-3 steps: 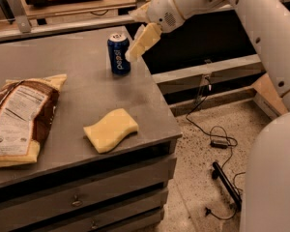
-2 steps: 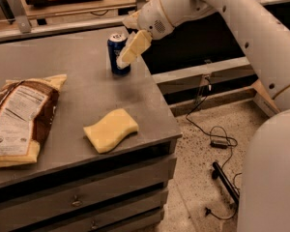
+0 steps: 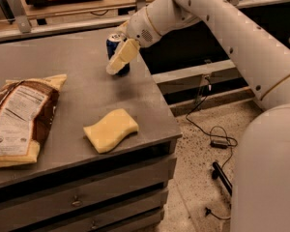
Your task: Pick pepsi can
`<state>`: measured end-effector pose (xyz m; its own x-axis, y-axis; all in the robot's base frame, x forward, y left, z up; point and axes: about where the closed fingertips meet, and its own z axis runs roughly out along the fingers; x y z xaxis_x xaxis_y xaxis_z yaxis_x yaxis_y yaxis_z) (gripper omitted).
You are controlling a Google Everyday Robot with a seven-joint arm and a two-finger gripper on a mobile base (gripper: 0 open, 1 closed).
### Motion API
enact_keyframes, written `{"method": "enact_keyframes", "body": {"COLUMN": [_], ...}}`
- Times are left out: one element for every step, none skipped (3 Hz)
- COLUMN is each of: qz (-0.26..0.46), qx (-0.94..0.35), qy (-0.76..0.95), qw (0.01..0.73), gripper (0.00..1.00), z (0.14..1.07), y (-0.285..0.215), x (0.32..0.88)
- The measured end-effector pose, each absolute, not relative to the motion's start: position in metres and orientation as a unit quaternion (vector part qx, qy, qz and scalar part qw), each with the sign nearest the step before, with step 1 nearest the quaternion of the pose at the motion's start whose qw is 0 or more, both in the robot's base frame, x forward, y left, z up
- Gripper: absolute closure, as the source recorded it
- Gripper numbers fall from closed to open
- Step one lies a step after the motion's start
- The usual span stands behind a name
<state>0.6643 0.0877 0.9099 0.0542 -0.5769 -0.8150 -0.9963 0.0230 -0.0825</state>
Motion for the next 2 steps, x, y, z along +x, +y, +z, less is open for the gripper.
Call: {"method": "enact_keyframes", "body": {"qz": [0.297, 0.299], "qx": [-0.634, -0.635], "qy": [0.62, 0.619], "qw": [0.353, 0.352], "gripper": [0.14, 0.36], "z": [0.9083, 0.9066], "y": [0.0901, 0.0926], "x": [0.6639, 0.6635]}}
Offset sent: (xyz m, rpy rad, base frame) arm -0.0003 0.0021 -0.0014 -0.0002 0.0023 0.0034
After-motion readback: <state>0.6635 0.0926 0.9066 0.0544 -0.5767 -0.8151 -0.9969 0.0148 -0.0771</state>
